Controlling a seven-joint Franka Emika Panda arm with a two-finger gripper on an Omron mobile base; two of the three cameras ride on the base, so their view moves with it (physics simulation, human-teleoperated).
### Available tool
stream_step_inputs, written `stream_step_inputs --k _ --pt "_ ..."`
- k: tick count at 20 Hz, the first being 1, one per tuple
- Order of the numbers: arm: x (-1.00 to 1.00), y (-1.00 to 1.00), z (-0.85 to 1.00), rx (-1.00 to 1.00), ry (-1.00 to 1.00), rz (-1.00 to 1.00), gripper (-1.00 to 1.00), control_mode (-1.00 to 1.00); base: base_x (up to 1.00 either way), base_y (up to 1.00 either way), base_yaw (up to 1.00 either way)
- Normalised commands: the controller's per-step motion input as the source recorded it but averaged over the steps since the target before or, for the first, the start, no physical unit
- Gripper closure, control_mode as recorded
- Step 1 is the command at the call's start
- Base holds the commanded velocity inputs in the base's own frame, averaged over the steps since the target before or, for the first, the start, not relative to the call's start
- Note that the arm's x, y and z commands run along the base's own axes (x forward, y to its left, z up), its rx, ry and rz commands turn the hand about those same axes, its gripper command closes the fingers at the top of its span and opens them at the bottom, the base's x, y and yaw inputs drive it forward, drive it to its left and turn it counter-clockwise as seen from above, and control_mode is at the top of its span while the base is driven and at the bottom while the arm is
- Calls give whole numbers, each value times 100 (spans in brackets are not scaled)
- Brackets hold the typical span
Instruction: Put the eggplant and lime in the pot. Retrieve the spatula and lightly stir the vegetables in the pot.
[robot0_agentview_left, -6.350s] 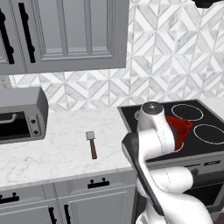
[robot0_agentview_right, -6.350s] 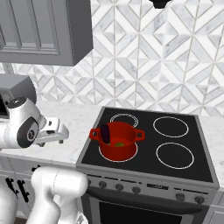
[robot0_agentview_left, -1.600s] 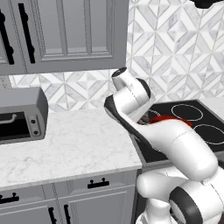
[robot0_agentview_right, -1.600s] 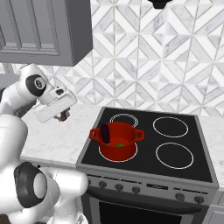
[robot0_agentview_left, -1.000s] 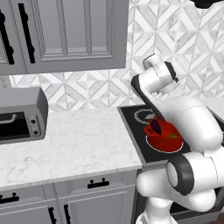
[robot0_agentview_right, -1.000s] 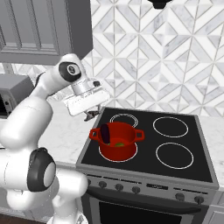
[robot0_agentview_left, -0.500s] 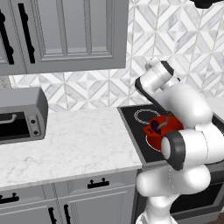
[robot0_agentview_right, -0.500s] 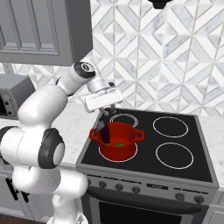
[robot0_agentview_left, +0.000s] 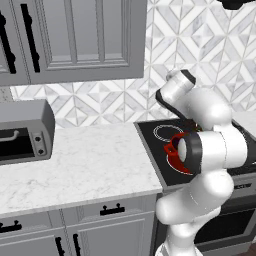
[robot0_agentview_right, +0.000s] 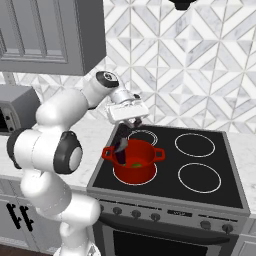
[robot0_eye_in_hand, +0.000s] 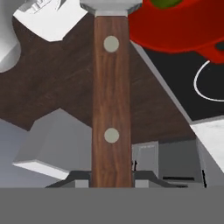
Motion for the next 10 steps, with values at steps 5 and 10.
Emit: stream_step_inputs --k 5,10 --pt "38 -1 -26 0 13 0 100 -100 0 0 0" --pt "38 0 -27 0 11 -1 100 -100 0 0 0"
